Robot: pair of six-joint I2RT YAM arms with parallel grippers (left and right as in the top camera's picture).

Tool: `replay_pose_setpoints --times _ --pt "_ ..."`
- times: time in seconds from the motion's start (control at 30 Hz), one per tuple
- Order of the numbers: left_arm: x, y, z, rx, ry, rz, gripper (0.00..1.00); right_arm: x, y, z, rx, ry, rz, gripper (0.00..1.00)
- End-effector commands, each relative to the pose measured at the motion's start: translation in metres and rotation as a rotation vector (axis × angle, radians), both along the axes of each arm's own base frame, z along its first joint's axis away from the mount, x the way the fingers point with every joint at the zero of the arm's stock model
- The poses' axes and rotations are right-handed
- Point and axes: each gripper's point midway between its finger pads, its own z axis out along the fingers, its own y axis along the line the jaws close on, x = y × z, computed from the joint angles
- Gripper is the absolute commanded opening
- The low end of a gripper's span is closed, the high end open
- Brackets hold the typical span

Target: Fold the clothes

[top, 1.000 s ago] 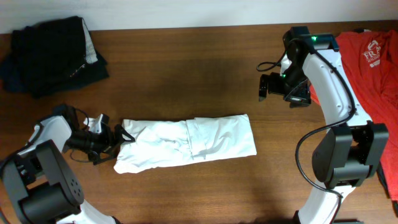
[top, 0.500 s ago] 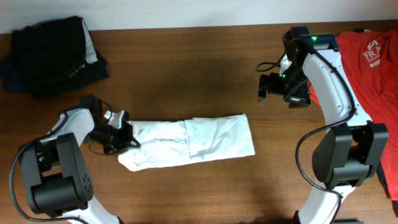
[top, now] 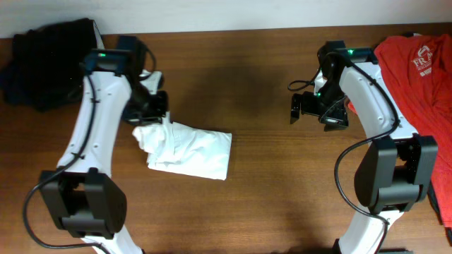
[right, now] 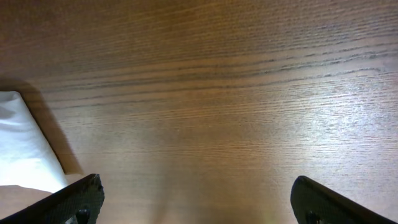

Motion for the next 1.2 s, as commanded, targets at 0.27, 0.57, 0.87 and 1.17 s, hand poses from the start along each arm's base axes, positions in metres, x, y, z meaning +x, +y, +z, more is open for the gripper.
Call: replay_pose_setpoints --times 0.27,0.57,0.87,1.17 --pt "-0.049 -0.127 -0.064 -0.144 0.062 -0.257 0.46 -0.003 0.002 0.001 0.014 0.001 -0.004 0.99" --pt "0.007 -0.033 0.003 0.022 -0.055 -0.046 0.59 -0.008 0.06 0.015 0.287 -0.019 0.133 1.0" --pt "0.023 0.062 -0.057 0.035 0.063 0.206 0.67 -0.07 0.204 -0.013 0.214 -0.063 0.648 0.69" --pt "0.03 0.08 -0.076 0.06 0.071 0.24 0.66 -0.078 0.27 -0.052 0.275 -0.206 0.627 0.59"
